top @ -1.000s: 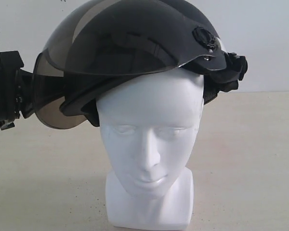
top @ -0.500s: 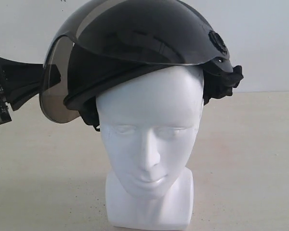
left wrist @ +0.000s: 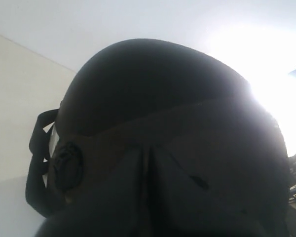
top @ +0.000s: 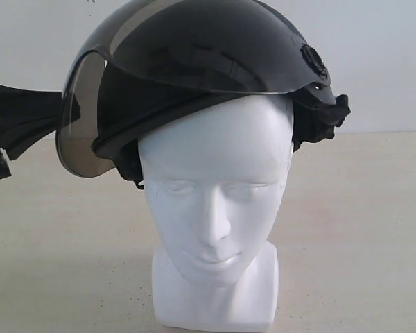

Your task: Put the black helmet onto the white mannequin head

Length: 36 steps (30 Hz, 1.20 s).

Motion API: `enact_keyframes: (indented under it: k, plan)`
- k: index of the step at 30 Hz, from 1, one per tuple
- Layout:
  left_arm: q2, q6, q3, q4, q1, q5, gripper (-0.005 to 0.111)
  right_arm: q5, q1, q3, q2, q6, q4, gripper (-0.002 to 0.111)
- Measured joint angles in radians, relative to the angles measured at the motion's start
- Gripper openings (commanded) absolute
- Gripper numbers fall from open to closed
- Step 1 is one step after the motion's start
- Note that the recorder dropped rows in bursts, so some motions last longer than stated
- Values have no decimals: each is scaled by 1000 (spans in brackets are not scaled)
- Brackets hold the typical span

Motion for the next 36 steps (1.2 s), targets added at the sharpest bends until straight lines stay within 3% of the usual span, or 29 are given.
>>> enact_keyframes:
  k: [3,7,14,25,29,36]
  plan:
    - [0,-2,0,-2,26,-15,4,35,0,-61,0,80,82,0]
    - [0,-2,0,-4,38,-22,4,253,0,-278,46,114,108,0]
    - [0,-2,0,-30,47,-41,4,734,0,-654,436,195,140,0]
    - [0,-25,0,-66,110,-62,4,912,0,-916,943,79,247,0]
    - [0,-27,0,-58,110,-62,4,961,0,-972,1051,-61,251,0]
    - [0,-43,0,-58,110,-64,4,1097,0,-1177,1177,-100,253,0]
